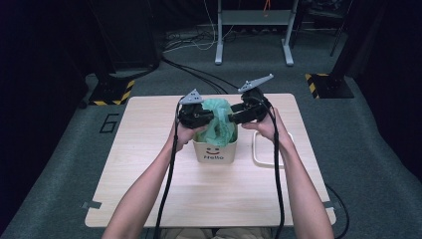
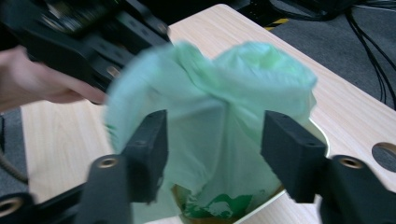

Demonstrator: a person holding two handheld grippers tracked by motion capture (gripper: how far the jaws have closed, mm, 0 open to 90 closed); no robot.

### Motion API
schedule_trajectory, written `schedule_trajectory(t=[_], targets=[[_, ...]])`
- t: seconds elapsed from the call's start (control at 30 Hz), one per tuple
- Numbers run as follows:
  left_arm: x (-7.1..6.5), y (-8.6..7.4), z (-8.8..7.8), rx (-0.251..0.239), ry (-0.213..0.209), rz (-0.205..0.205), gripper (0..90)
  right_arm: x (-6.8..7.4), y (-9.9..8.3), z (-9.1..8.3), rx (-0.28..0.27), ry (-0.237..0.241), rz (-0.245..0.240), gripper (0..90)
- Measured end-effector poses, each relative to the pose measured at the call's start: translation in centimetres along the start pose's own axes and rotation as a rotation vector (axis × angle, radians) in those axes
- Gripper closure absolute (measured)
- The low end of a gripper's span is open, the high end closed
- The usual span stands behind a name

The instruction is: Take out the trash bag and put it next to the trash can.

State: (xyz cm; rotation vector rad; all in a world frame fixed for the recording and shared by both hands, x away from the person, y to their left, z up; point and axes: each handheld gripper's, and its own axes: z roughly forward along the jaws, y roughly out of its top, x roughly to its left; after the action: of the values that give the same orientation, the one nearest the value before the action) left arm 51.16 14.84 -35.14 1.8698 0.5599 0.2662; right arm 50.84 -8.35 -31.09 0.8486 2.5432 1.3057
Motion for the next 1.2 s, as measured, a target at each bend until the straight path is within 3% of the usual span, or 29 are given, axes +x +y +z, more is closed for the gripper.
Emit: schedule_trajectory(t=[0.2,0.3,0.47,0.67,0.8,0.9,1.1,1.2], targets=[[0.5,0.5,-1.3,0.001,-0.023,0.003,89.8,-0.8,-1.1,1.1,-0.060,0.054,0.050,21.2],[0.6,0.8,-1.5,0.018,-0.032,0.008,89.8,-0.4,-0.9,1.4,-0.088,0.067,0.036,18.5],[0.6,1.4,-1.5,0.021,-0.062,0.002,89.7,0.6,-0.4,2.5,-0.127,0.036,0.010,20.1],[0.4,2.2,-1.6,0.031,-0.084,0.004,89.6,1.3,-0.9,4.0,-0.189,0.024,0.010,35.7],[0.5,2.3,-1.8,0.035,-0.069,0.006,89.5,1.4,-1.1,4.3,-0.228,0.027,0.035,53.7],[0.6,2.4,-1.8,0.043,-0.056,0.007,89.4,1.6,-1.3,4.6,-0.241,0.026,0.027,68.0],[0.7,2.3,-1.9,0.061,-0.045,0.003,87.9,1.7,-1.7,5.0,-0.232,0.017,0.032,83.4],[0.8,2.3,-1.8,0.070,-0.025,-0.003,84.6,1.7,-1.8,5.2,-0.222,0.006,0.035,86.6]])
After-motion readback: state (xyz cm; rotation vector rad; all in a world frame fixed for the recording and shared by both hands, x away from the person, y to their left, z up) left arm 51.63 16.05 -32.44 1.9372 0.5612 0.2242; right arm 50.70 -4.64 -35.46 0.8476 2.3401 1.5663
